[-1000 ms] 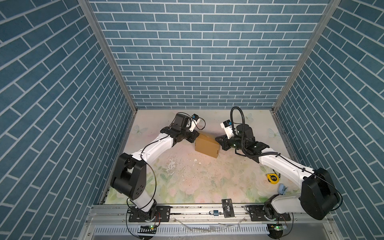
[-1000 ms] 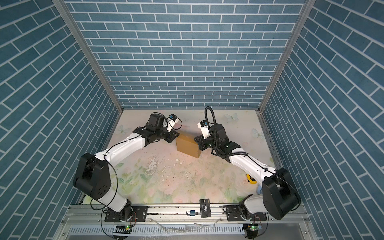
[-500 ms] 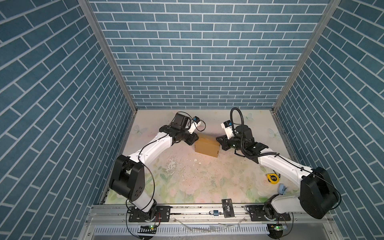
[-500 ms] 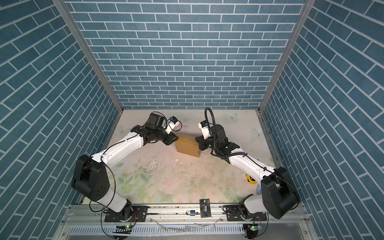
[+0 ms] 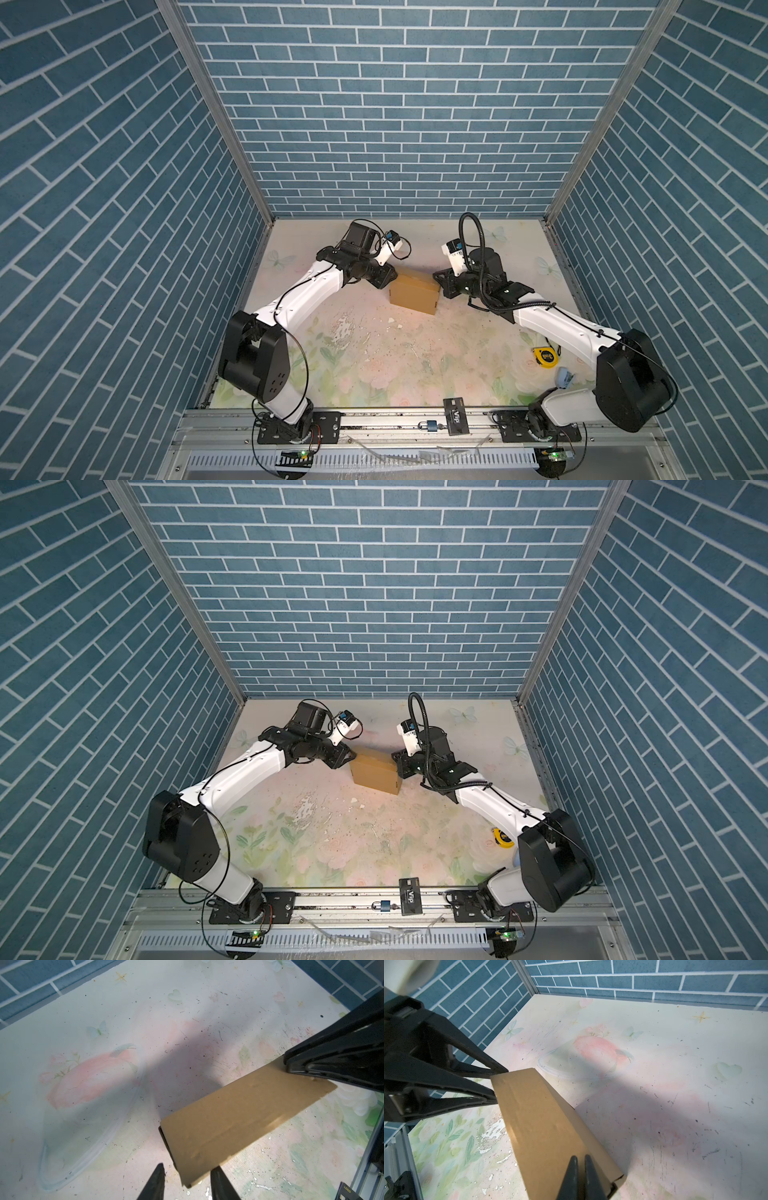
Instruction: Fold the paper box
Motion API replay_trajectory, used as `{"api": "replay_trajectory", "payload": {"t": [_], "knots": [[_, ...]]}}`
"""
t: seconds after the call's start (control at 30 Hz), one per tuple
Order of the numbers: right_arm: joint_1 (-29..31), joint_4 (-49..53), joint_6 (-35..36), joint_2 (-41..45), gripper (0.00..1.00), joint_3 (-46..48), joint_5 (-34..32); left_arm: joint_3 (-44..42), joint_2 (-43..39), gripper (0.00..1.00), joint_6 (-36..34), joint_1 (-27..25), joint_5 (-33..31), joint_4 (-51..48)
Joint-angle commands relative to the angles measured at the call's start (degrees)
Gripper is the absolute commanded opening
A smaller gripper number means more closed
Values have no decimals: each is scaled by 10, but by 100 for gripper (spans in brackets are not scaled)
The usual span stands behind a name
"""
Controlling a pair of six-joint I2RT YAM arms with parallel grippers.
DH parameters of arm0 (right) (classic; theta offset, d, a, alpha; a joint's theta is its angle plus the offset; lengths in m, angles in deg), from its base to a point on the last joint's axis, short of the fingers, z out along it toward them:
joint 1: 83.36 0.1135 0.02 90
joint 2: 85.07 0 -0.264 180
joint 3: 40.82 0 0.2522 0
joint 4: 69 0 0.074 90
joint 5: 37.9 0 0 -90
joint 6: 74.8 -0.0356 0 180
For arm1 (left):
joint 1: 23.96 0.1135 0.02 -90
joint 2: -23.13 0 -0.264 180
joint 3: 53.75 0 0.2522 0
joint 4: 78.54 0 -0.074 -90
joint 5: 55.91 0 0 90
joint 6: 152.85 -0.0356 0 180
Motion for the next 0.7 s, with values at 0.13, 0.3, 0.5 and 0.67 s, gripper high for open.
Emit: {"api": "replay_trajectory", "payload": {"t": [0.13,0.3,0.5,0.67], "knots": [[-3,59,39,-13,11,-45,-1,31,-13,38,-5,4,23,-44],[-3,50,36,-22,11,-42,6,70,-16,35,-18,9,54,-80],[-4,48,36,-27,11,-44,4,91,5,15,15,9,74,-66],[-4,50,37,-20,11,-46,-1,96,31,0,39,8,67,-42]]}}
